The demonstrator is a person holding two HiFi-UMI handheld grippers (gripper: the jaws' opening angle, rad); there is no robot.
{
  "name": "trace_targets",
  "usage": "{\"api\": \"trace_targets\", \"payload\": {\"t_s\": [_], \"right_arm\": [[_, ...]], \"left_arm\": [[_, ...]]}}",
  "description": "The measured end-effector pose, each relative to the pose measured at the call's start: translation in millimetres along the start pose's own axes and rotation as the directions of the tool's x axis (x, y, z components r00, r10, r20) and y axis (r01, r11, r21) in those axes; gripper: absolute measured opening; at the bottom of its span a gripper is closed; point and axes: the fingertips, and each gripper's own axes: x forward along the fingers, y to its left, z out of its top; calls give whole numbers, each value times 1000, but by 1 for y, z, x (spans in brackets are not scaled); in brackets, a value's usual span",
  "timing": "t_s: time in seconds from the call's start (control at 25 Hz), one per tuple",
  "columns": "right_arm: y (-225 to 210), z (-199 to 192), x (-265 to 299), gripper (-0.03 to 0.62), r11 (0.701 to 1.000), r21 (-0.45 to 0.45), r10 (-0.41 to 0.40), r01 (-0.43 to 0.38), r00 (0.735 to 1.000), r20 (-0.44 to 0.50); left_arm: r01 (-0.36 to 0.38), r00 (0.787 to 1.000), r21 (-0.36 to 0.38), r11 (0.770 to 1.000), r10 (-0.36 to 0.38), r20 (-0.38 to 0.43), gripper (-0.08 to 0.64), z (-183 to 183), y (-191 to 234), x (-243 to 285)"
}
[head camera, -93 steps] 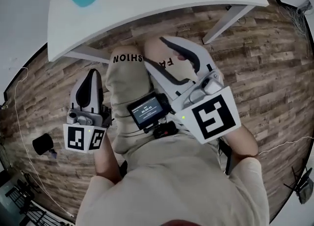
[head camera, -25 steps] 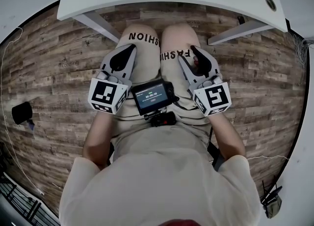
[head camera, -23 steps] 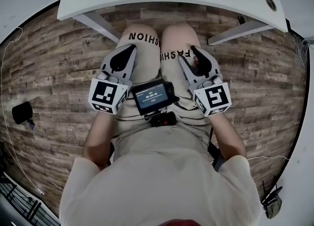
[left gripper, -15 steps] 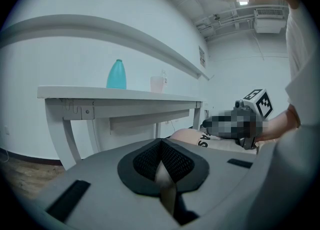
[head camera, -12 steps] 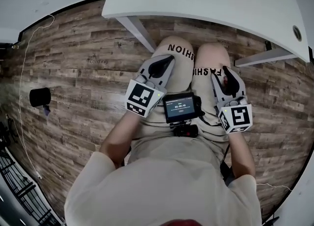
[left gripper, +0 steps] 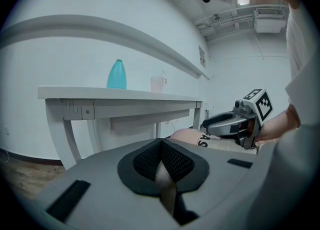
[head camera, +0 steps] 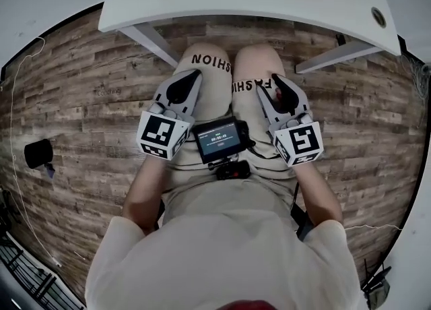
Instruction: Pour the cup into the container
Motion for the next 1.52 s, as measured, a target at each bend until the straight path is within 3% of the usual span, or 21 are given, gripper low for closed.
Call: {"api": "trace_targets", "payload": {"t_s": [1.52], "right_arm": [[-1,-2,0,164,1000,10,10,-10,1000,-12]], "left_arm": [[4,1000,-21,1000,-4,-1,11,-3,0,3]]}}
